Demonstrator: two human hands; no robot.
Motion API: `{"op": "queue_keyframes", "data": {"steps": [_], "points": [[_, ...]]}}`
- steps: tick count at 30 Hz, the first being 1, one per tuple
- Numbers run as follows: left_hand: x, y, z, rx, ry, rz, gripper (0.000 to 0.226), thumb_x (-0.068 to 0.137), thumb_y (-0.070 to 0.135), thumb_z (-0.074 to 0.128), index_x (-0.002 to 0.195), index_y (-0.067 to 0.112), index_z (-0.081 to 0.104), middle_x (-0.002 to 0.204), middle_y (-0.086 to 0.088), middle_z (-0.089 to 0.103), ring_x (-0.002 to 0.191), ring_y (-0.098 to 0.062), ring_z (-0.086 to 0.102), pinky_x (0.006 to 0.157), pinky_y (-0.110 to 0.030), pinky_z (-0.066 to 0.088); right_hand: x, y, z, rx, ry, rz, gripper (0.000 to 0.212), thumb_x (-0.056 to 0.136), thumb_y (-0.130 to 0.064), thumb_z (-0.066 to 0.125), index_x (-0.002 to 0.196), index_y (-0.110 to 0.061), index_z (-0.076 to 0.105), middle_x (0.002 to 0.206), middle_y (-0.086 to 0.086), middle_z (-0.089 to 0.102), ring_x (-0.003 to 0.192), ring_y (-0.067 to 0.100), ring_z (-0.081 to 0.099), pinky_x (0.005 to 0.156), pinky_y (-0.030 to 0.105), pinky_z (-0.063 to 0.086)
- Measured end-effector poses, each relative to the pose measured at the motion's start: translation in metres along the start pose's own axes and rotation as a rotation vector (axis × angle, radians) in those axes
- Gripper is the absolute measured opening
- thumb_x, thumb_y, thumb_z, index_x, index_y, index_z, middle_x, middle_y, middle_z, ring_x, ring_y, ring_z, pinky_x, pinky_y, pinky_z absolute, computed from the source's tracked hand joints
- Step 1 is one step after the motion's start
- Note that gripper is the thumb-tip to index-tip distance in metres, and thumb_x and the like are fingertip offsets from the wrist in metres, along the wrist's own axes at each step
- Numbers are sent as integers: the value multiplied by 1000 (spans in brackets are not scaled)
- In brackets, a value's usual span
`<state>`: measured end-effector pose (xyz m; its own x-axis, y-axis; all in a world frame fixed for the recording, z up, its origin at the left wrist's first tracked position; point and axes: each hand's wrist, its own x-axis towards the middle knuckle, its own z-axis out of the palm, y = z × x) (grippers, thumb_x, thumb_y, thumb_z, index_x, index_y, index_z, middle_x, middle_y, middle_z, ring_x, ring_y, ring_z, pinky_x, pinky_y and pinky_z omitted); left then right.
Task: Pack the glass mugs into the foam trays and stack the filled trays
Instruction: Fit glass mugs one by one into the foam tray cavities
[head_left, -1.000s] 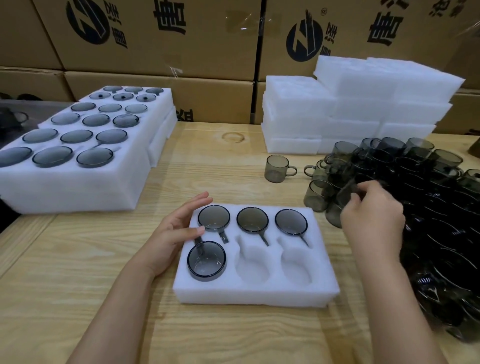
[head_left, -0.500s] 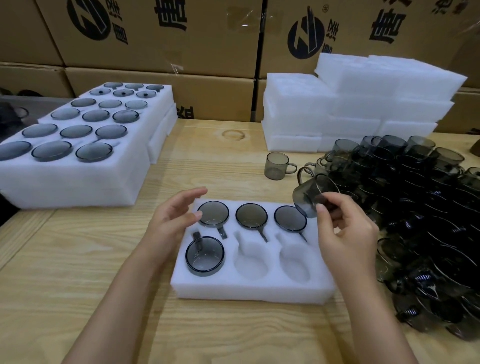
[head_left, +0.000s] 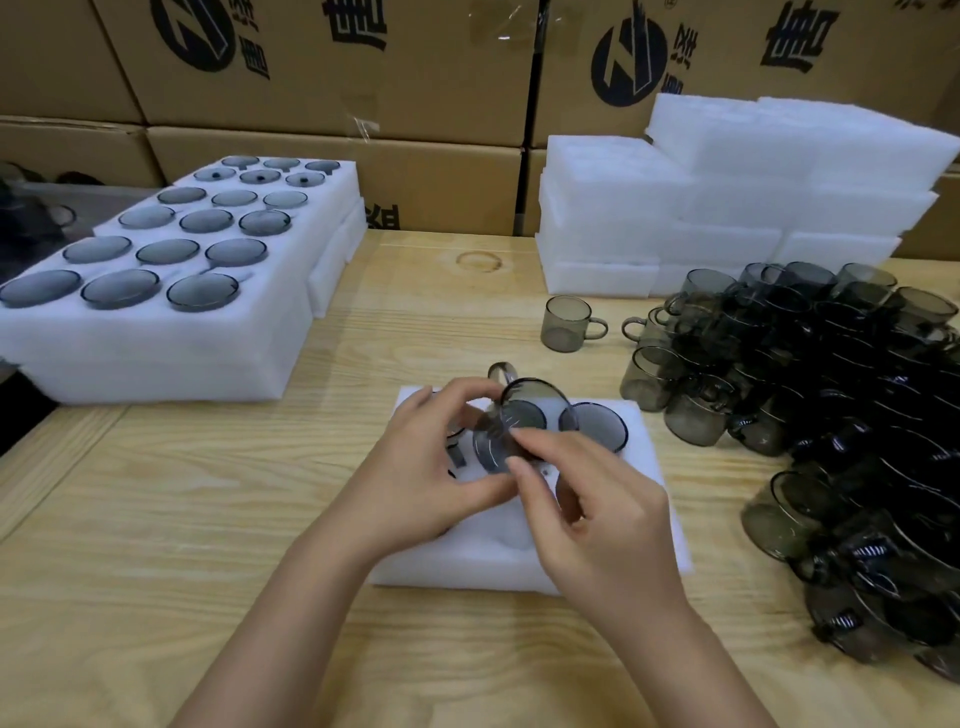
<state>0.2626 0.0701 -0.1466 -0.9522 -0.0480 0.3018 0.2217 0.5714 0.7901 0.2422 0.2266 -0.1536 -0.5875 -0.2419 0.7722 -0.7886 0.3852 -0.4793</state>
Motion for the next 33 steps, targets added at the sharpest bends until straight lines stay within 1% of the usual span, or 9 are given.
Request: {"op": "queue_keyframes", "data": {"steps": [3, 7, 10, 14, 17, 21, 25, 27, 33], "points": [[0, -3, -5, 53, -124, 58, 52, 63, 56, 66, 111, 52, 48, 110, 37, 56, 109, 9, 54, 114, -46, 26, 6, 2, -5, 72, -76, 107, 30, 76, -26, 72, 105, -19, 66, 106, -6, 60, 95, -6, 52, 77, 4, 37], [-1, -8, -7, 36, -159, 47, 54, 60, 54, 69, 111, 52, 52, 113, 36, 54, 113, 3, 53, 105, -37, 39, 14, 9, -14, 134, -339, 312, 52, 66, -48, 77, 111, -47, 51, 113, -27, 53, 111, 0, 47, 85, 7, 34], [0, -11, -6, 53, -137, 40, 54, 53, 54, 73, 103, 49, 53, 115, 26, 54, 116, -7, 51, 96, -27, 42, 11, 9, -13, 174, -409, 287, 52, 71, -35, 78, 119, -34, 57, 113, -26, 54, 109, -7, 48, 87, 4, 33], [0, -13, -6, -27, -152, 48, 54, 52, 48, 80, 97, 39, 51, 130, 30, 50, 126, 1, 46, 99, -15, 37, 10, 5, -14, 132, -441, 232, 55, 74, -35, 65, 127, -22, 57, 111, -21, 55, 108, -1, 50, 91, 8, 34], [-1, -14, -8, -130, -147, -9, 60, 52, 41, 84, 92, 35, 40, 124, 25, 58, 121, -1, 53, 94, -17, 41, 11, 4, -15, 115, -460, 202, 58, 73, -32, 63, 129, -20, 57, 113, -16, 56, 107, 3, 51, 92, 12, 36], [-2, -10, -9, -58, -175, -3, 74, 52, 43, 81, 117, 51, 46, 122, 31, 58, 122, 4, 49, 99, -21, 40, 8, 2, -13, 55, -451, 118, 57, 72, -24, 64, 128, -14, 58, 113, -7, 58, 103, 9, 52, 90, 15, 39], [-2, -2, -9, 43, -214, 16, 61, 53, 51, 70, 109, 64, 49, 117, 40, 54, 113, 10, 49, 103, -23, 37, 6, 3, -10, -16, -451, 69, 53, 71, -20, 63, 123, -8, 62, 109, -1, 59, 94, 16, 53, 80, 20, 42], [-2, -4, -8, 89, -233, 19, 65, 54, 52, 69, 116, 56, 51, 118, 38, 54, 115, 11, 46, 107, -27, 32, 7, 3, -9, 3, -479, 105, 53, 72, -23, 62, 124, -10, 61, 111, -4, 57, 96, 12, 50, 81, 15, 39], [-2, -13, -8, 155, -267, 23, 76, 64, 28, 84, 124, 52, 44, 123, 46, 28, 117, 37, 13, 98, 6, 9, 5, 2, -7, -74, -548, 106, 56, 74, -29, 59, 128, -14, 59, 113, -4, 57, 95, 8, 45, 82, 15, 38]]}}
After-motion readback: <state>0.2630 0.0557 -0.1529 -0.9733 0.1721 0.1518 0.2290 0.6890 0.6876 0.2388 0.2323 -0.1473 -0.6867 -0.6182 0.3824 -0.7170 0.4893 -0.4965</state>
